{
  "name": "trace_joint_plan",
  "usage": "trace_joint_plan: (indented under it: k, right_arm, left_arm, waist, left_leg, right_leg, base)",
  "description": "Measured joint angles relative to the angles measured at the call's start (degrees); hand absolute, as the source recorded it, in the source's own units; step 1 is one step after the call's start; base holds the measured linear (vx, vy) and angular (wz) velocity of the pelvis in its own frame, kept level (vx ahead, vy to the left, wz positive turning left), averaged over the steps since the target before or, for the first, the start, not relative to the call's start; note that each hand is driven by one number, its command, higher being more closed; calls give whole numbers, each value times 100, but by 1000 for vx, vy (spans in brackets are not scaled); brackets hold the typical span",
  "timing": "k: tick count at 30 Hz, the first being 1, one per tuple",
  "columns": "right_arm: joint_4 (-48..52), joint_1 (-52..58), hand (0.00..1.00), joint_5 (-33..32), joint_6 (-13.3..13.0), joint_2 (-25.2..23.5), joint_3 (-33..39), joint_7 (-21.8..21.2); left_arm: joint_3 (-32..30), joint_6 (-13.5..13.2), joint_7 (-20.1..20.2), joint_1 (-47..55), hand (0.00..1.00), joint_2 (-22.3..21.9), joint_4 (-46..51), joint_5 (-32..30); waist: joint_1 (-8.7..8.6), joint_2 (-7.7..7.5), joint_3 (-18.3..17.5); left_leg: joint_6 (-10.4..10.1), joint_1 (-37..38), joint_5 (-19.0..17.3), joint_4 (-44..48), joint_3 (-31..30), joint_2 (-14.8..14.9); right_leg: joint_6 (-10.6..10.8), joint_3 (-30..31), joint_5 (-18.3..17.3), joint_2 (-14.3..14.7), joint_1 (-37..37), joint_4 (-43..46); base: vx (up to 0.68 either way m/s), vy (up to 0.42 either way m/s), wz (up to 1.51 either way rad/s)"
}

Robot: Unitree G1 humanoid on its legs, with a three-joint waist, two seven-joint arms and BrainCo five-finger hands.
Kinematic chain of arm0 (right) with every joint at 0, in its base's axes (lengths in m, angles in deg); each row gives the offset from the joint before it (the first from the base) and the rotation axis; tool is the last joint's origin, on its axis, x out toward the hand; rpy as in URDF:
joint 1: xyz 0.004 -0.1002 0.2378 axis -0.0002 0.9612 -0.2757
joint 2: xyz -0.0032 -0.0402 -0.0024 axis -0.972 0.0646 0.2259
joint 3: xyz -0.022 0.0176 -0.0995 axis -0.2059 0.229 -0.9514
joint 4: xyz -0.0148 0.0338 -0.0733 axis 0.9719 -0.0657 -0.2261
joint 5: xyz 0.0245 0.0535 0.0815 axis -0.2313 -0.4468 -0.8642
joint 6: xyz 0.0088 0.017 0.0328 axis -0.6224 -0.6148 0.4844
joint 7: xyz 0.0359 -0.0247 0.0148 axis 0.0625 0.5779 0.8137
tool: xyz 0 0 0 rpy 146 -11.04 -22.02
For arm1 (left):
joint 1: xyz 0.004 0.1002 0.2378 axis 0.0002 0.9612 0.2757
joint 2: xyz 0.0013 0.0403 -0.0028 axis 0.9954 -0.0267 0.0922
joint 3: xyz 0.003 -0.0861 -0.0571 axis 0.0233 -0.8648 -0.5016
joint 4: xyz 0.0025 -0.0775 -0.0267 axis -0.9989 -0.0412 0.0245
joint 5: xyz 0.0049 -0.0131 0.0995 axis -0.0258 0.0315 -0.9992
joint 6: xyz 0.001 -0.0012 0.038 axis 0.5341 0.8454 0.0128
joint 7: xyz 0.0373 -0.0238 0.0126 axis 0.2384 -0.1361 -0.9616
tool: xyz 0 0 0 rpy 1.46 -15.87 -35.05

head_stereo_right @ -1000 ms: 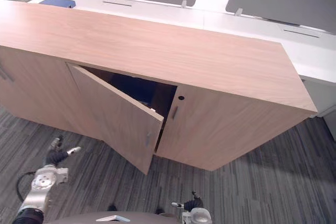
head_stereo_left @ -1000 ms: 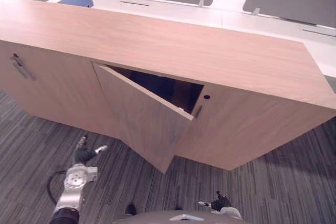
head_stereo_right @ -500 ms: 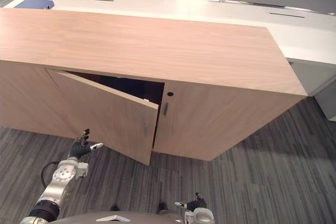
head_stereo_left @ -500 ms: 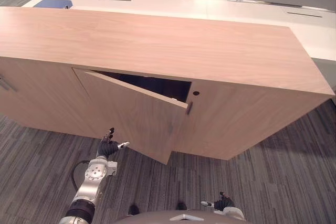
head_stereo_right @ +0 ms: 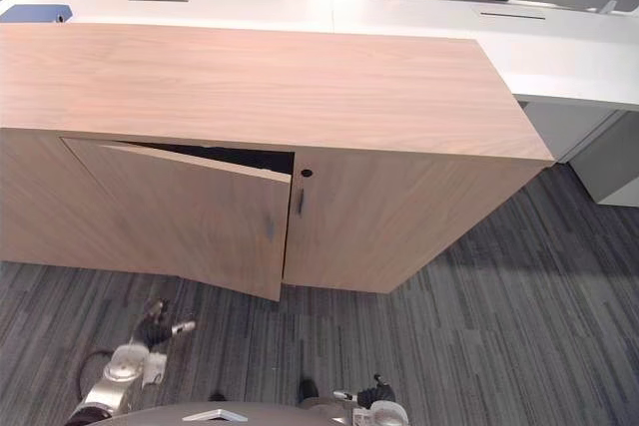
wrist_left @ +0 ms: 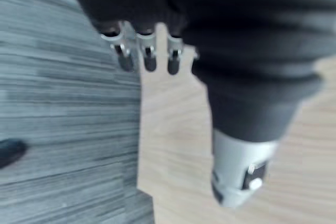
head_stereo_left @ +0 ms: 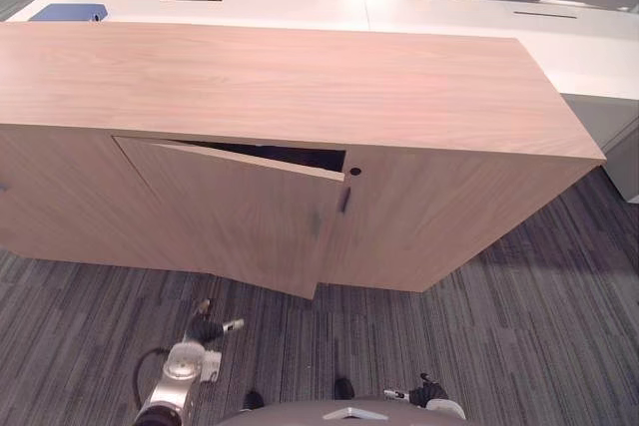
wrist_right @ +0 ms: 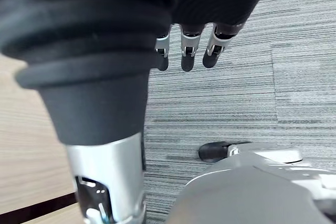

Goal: Walk over to the cabinet, pick up the folder, carry it to the office cabinet, place the folder inside the office cabinet, then close the office cabinet door

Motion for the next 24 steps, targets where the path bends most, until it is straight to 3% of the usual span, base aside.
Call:
trace_joint_plan:
  k: [3, 8, 24]
  right_arm:
    - [-87, -44, 0, -4, -2, 6, 12, -3]
    - [-210, -106, 0, -2, 1, 3, 111, -7]
    - [-335, -171, 0, 14, 94, 19, 163, -13]
  left_arm:
    - [-206, 65, -6, 73, 0, -2, -505, -48]
    - [-417, 92, -13, 176, 0, -34, -711, -388]
    - [-1080, 192, -18, 367, 0, -332, -1079, -570]
  waist:
    - [9, -1, 0]
    - [45, 0, 0]
    - [148, 1, 1]
  left_leg:
    - [-6, 20, -7, 0, 4, 0]
    - [-5, 67, -6, -2, -1, -2]
    - [-1, 64, -6, -2, -103, -47]
  right_leg:
    - [1, 28, 1, 1, 4, 0]
    - [8, 29, 6, -2, 44, 0]
    - [42, -68, -17, -42, 90, 1]
  base:
    - [-14, -15, -4]
    - [-44, -19, -1]
    - [-12, -7, 3]
